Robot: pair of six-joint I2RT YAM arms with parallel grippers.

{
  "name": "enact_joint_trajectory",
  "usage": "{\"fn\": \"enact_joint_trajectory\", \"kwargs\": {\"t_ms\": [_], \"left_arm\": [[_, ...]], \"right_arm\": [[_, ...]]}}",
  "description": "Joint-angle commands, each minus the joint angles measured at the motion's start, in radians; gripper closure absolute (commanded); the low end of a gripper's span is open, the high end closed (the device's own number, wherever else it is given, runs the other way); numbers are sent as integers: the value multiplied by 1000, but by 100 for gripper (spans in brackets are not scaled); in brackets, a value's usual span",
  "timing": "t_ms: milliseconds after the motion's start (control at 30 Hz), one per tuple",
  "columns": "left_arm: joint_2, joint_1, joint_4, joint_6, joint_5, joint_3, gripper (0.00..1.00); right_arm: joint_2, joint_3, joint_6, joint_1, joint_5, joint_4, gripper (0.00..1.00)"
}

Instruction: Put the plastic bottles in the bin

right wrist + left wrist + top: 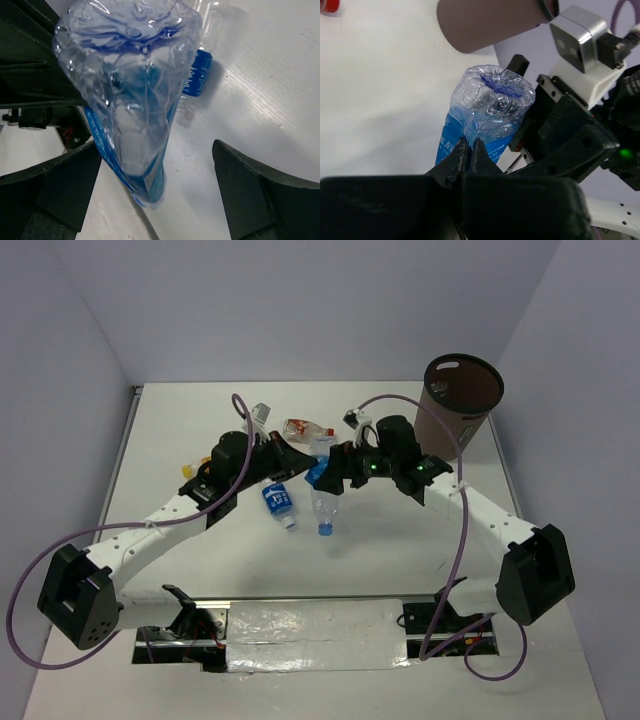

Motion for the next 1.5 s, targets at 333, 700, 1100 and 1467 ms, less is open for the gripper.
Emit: {"fn": "enact_joint_trajectory", "kwargs": {"t_ms": [333,700,1100,1467], "left_arm": [[-45,17,223,-83,57,-50,78],[-197,73,22,8,-90,-48,1],[-255,97,-509,-92,-444,-48,1],[-156,96,-586,-212,-463,-77,1]], "right_arm": [[69,65,28,18,-139,93,55],[101,246,-378,-14,-68,-220,81],[133,673,-615,-316,271,-143,77],[340,831,-579,-505,523,2,73]]}}
